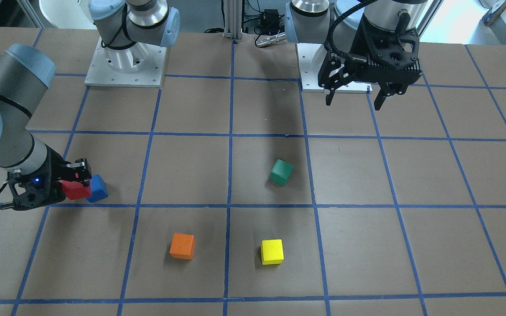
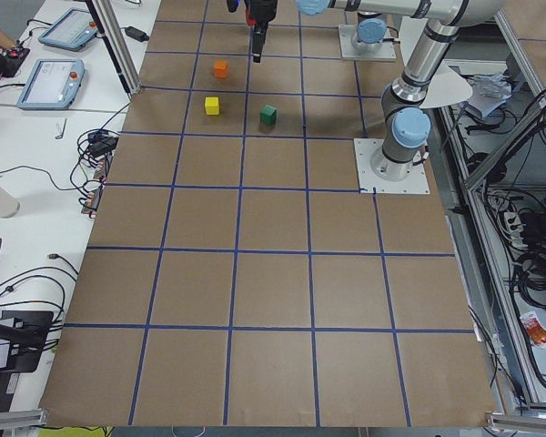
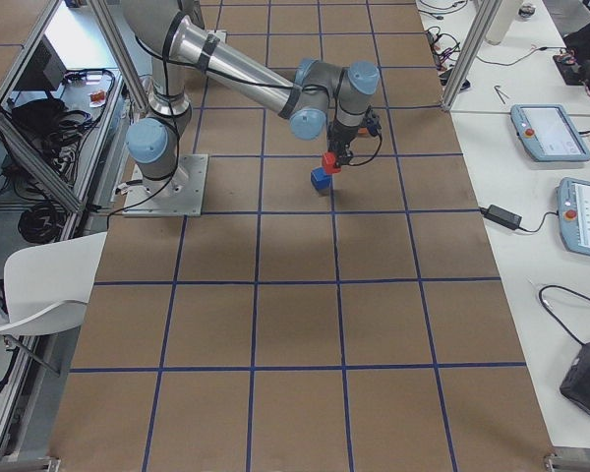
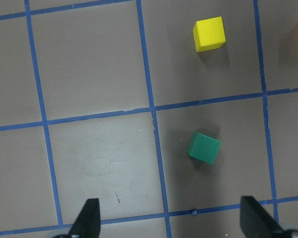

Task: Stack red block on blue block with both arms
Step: 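Lower the red cube onto the blue cube and open the right gripper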

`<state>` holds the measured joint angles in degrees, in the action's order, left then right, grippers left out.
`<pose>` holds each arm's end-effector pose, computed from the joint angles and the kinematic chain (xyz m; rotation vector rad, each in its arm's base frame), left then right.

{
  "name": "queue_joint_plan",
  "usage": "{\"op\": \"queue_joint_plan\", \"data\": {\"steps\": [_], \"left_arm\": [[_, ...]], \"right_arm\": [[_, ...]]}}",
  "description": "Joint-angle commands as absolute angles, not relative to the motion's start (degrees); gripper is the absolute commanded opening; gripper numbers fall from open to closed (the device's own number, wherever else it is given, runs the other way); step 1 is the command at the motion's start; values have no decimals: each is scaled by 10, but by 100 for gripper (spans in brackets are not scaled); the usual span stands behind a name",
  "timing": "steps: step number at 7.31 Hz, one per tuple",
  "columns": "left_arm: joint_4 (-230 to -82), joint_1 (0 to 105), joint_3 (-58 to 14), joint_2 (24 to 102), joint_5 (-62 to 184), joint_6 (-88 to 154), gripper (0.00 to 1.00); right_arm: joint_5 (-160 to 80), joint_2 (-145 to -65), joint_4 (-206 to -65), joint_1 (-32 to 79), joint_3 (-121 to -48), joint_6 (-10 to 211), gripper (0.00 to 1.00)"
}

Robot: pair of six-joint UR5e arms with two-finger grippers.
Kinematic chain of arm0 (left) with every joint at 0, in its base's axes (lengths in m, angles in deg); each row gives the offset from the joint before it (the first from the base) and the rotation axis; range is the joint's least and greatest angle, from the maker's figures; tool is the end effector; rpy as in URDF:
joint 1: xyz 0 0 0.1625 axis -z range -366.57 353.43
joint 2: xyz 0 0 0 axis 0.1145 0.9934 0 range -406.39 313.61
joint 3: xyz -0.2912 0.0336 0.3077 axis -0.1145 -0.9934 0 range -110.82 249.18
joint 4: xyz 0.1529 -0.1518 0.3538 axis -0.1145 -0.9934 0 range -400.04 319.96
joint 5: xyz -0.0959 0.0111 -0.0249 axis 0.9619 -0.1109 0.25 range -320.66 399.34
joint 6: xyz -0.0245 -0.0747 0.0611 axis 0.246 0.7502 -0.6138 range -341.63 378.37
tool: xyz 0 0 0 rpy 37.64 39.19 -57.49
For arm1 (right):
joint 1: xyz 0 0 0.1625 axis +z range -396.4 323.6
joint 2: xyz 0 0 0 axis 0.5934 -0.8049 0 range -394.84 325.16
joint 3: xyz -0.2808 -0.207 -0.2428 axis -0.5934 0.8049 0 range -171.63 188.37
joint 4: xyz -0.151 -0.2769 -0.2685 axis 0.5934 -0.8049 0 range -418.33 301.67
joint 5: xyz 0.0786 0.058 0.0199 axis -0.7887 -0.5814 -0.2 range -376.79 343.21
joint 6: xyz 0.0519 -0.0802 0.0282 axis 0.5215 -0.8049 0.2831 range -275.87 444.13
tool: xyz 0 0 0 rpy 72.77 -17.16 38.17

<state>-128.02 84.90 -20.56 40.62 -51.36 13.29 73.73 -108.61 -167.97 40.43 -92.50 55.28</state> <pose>-0.1443 -0.4743 0.5191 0.1777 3.1182 -0.1434 0.0026 -0.5694 0.2803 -0.4232 3.0684 0.1934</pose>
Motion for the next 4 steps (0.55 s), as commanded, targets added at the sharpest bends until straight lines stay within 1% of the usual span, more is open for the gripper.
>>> {"op": "queue_joint_plan", "data": {"steps": [1, 4], "left_arm": [[-1280, 849, -206, 406, -514, 134, 100], [-1280, 848, -205, 406, -514, 132, 100]], "right_arm": [[735, -1087, -1698, 402, -945, 550, 0], [735, -1086, -1701, 403, -953, 550, 0]]}}
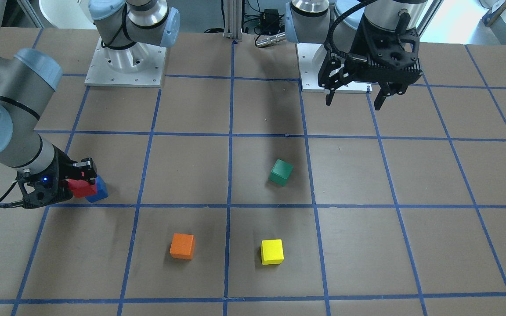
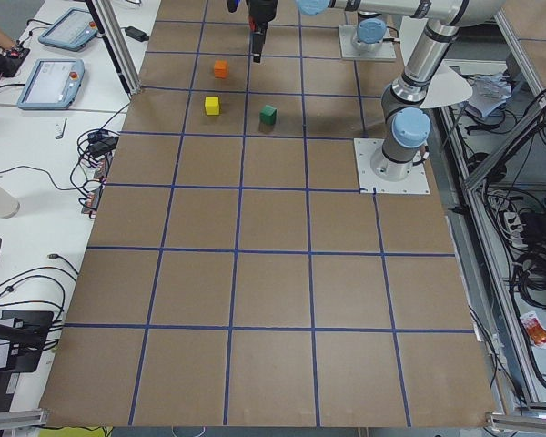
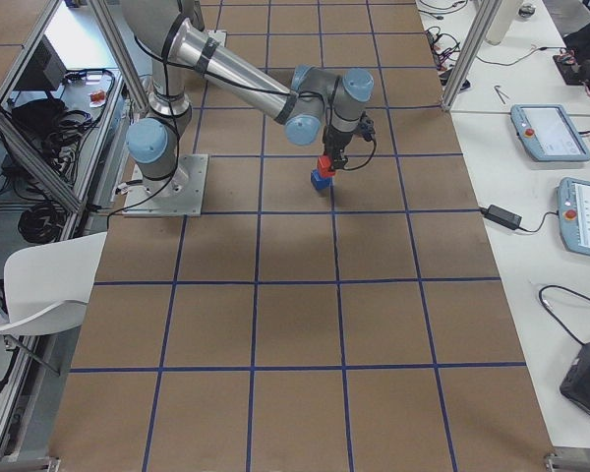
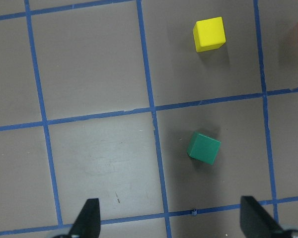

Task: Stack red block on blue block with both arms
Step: 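Lower the red cube onto the blue cube and open the right gripper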

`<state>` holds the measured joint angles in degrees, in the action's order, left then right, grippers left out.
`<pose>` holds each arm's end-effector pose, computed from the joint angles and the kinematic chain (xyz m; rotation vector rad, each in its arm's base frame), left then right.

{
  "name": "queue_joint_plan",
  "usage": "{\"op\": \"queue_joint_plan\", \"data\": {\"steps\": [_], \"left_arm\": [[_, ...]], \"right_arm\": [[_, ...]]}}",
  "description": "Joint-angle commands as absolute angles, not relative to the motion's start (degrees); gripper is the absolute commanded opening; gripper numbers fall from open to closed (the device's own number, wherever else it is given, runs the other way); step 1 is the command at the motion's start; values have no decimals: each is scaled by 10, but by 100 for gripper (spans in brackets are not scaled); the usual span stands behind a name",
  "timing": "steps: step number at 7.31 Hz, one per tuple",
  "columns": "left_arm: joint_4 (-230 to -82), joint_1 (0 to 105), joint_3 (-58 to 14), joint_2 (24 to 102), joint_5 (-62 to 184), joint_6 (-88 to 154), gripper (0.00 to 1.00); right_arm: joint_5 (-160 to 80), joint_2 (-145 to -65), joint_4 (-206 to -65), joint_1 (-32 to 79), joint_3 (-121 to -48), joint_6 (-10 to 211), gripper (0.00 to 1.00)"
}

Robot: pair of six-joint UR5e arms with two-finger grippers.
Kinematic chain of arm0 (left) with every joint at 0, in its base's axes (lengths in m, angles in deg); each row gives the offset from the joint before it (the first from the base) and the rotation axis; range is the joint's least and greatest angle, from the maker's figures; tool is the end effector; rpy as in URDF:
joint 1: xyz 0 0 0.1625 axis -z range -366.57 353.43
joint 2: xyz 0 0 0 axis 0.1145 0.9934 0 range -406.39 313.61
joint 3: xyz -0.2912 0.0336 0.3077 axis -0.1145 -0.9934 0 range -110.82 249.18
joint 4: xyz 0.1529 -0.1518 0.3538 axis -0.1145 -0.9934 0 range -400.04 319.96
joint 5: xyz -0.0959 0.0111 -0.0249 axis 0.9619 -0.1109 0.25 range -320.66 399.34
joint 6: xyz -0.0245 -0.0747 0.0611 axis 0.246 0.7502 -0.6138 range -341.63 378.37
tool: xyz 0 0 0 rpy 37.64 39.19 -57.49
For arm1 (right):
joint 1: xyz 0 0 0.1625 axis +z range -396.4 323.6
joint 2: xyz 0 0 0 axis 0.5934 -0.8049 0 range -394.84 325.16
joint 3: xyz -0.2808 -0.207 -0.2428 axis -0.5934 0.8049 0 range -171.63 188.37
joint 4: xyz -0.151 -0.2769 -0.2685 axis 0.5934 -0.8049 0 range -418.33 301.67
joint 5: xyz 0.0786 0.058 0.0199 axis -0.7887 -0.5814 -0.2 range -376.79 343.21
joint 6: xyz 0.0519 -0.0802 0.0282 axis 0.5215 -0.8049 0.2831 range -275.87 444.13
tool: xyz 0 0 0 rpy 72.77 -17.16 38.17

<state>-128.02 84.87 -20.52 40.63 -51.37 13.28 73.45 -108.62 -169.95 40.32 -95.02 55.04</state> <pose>-0.1440 -0.4745 0.5194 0.1771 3.1179 -0.1442 0.0041 -0.5605 0.2644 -0.4250 3.0592 0.2033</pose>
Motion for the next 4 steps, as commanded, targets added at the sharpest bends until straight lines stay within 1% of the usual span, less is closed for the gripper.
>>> {"op": "queue_joint_plan", "data": {"steps": [1, 2, 3, 4], "left_arm": [[-1280, 848, -205, 406, -514, 132, 100], [-1280, 848, -205, 406, -514, 132, 100], [-1280, 848, -206, 406, -514, 132, 100], [-1279, 848, -205, 406, -514, 132, 100]], "right_arm": [[735, -1086, -1702, 403, -956, 550, 0], [734, -1086, -1703, 403, -957, 551, 0], [734, -1087, -1703, 403, -957, 552, 8], [734, -1086, -1703, 402, -957, 551, 29]]}}
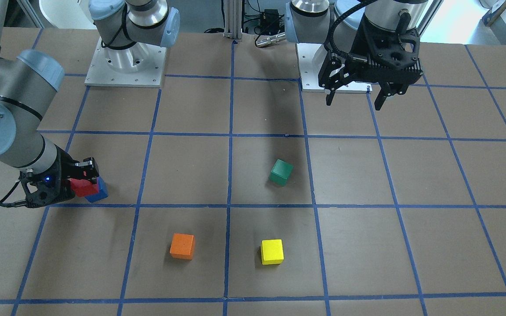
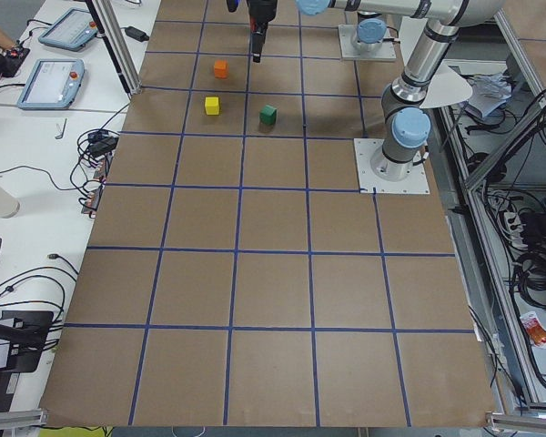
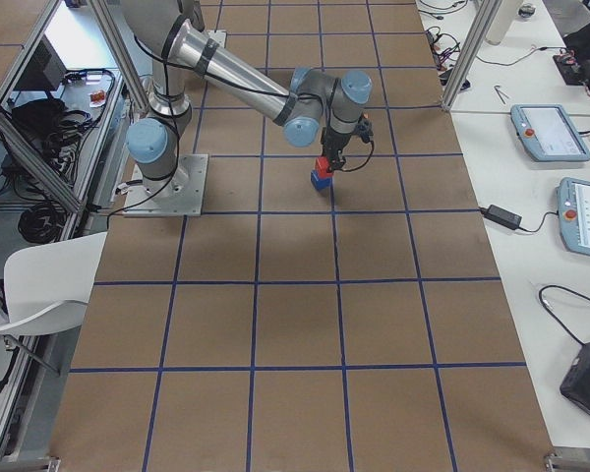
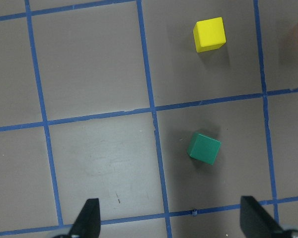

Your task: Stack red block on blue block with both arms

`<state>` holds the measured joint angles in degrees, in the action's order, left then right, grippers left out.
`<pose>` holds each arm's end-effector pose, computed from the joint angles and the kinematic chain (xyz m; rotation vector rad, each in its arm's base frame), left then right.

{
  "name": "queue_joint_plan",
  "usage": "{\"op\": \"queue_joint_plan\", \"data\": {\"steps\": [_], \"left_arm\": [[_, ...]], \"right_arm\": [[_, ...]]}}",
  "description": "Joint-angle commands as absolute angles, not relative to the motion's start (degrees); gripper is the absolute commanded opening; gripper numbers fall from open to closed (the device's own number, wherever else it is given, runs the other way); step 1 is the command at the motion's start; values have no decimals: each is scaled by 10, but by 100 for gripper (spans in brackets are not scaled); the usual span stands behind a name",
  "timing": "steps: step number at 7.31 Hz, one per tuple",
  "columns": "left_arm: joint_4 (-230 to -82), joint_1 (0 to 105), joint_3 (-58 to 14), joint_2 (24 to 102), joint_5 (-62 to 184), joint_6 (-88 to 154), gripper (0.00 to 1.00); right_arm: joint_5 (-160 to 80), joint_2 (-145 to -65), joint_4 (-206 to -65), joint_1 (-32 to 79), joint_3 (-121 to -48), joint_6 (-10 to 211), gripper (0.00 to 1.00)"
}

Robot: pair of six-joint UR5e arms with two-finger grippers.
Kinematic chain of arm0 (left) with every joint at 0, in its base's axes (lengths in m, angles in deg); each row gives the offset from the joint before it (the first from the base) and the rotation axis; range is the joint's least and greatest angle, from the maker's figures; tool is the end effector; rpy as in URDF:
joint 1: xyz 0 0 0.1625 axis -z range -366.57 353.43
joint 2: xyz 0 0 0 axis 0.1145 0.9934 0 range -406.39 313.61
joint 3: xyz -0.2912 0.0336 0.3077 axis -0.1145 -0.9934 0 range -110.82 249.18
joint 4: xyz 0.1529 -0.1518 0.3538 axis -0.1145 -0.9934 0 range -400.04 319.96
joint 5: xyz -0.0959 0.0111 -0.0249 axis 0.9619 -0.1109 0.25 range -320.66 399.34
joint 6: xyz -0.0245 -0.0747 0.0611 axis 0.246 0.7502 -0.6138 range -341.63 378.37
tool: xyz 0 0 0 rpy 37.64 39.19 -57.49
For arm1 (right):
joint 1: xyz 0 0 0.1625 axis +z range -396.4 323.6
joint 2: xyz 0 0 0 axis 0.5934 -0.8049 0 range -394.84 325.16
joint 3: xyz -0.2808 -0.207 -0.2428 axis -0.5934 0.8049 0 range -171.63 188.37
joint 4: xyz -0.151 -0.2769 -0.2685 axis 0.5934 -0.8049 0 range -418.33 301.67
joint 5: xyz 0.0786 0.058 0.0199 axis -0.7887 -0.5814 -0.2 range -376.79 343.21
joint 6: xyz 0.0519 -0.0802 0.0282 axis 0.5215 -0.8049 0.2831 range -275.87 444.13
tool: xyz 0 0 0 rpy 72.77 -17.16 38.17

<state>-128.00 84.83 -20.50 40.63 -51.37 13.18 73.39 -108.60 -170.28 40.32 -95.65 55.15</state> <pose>-0.1437 -0.4746 0.5196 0.1787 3.1177 -0.1452 0.0049 -0.5578 0.2600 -0.4215 3.0563 0.2107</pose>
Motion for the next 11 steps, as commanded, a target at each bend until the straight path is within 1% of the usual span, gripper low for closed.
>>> {"op": "queue_joint_plan", "data": {"steps": [1, 2, 3, 4, 6, 8, 9, 10, 11], "left_arm": [[-1279, 847, -205, 406, -514, 132, 100], [-1279, 848, -205, 406, -514, 132, 100], [-1279, 848, -205, 406, -514, 132, 100], [-1280, 848, -206, 406, -514, 132, 100], [-1279, 848, -206, 406, -514, 132, 100], [-1279, 848, -206, 406, -514, 132, 100], [-1279, 848, -206, 406, -514, 132, 100], [-1279, 848, -205, 406, -514, 132, 100], [-1279, 848, -206, 406, -514, 132, 100]], "right_arm": [[734, -1086, -1703, 403, -957, 552, 63], [735, -1086, -1703, 403, -958, 553, 83], [736, -1086, -1702, 403, -958, 553, 93], [736, -1086, -1701, 403, -958, 554, 100], [736, -1090, -1700, 404, -946, 559, 100], [739, -1130, -1666, 409, -931, 604, 100], [739, -1164, -1641, 411, -930, 618, 100], [738, -1195, -1587, 415, -911, 643, 100], [737, -1213, -1517, 431, -873, 704, 100]]}}
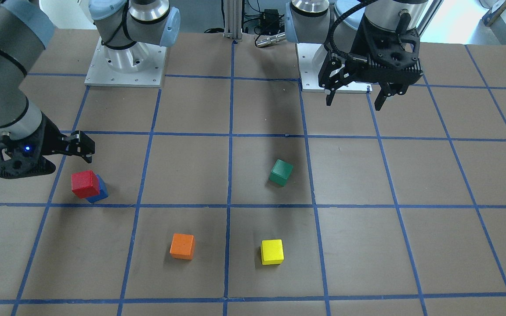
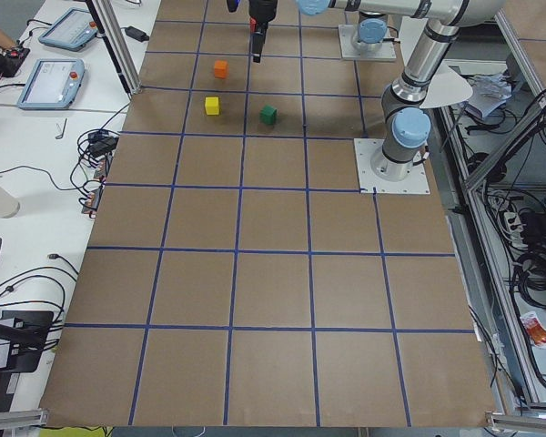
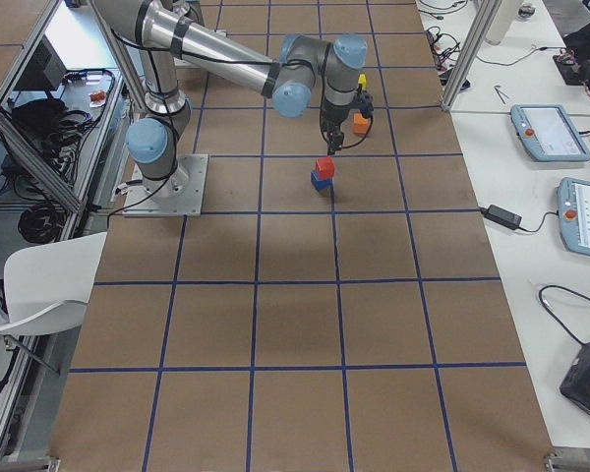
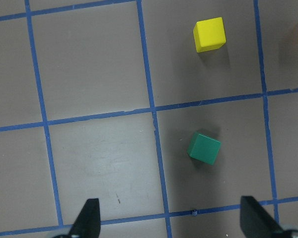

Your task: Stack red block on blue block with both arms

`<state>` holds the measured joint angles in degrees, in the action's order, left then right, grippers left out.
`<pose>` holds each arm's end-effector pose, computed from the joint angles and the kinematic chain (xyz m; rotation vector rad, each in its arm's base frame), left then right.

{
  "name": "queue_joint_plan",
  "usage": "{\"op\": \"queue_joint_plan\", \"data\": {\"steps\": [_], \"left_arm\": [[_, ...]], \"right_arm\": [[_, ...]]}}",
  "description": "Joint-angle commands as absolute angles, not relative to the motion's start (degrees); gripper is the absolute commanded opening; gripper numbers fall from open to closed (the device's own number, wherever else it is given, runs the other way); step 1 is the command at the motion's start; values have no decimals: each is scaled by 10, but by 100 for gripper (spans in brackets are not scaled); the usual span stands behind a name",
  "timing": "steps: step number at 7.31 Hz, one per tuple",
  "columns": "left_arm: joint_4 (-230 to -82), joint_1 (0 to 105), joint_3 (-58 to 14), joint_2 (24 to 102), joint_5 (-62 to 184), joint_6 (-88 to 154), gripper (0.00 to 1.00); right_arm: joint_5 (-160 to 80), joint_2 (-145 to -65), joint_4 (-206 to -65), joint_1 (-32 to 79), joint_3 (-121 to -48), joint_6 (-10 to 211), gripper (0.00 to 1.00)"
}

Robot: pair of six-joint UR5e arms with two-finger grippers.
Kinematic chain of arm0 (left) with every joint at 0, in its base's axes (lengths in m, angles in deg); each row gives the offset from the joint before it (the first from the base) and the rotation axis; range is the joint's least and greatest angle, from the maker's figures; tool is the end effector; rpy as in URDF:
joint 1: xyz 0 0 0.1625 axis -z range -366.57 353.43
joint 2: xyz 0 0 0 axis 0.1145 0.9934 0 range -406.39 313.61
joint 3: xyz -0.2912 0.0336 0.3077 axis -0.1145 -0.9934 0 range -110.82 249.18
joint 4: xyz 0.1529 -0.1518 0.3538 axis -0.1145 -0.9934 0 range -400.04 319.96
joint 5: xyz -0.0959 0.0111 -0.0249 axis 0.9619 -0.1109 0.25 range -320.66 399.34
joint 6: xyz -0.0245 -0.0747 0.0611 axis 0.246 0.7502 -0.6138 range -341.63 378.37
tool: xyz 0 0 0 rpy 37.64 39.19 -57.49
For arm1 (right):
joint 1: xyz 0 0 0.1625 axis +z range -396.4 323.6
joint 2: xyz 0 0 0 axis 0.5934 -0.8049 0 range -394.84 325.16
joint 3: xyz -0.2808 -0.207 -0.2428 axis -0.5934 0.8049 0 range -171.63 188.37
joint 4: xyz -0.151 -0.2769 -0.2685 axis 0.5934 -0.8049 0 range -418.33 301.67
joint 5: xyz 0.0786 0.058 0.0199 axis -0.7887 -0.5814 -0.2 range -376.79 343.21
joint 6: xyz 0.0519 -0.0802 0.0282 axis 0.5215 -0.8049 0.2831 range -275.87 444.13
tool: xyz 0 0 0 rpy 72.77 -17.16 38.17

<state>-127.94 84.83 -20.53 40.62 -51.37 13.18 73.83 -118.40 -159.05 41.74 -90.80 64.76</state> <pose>-0.1437 -0.4746 0.5196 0.1787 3.1176 -0.1463 0.0232 -0.5323 0.3717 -0.2052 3.1196 0.1330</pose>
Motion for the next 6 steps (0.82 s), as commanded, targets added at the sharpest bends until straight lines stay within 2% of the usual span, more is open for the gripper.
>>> {"op": "queue_joint_plan", "data": {"steps": [1, 3, 6], "left_arm": [[-1279, 848, -205, 406, -514, 132, 100], [-1279, 849, -206, 406, -514, 133, 100], [-1279, 847, -205, 406, -514, 133, 100]], "right_arm": [[736, -1220, -1471, 472, -829, 745, 100], [744, -1211, -1477, 545, -809, 795, 100], [736, -1216, -1475, 547, -807, 796, 100]]}}
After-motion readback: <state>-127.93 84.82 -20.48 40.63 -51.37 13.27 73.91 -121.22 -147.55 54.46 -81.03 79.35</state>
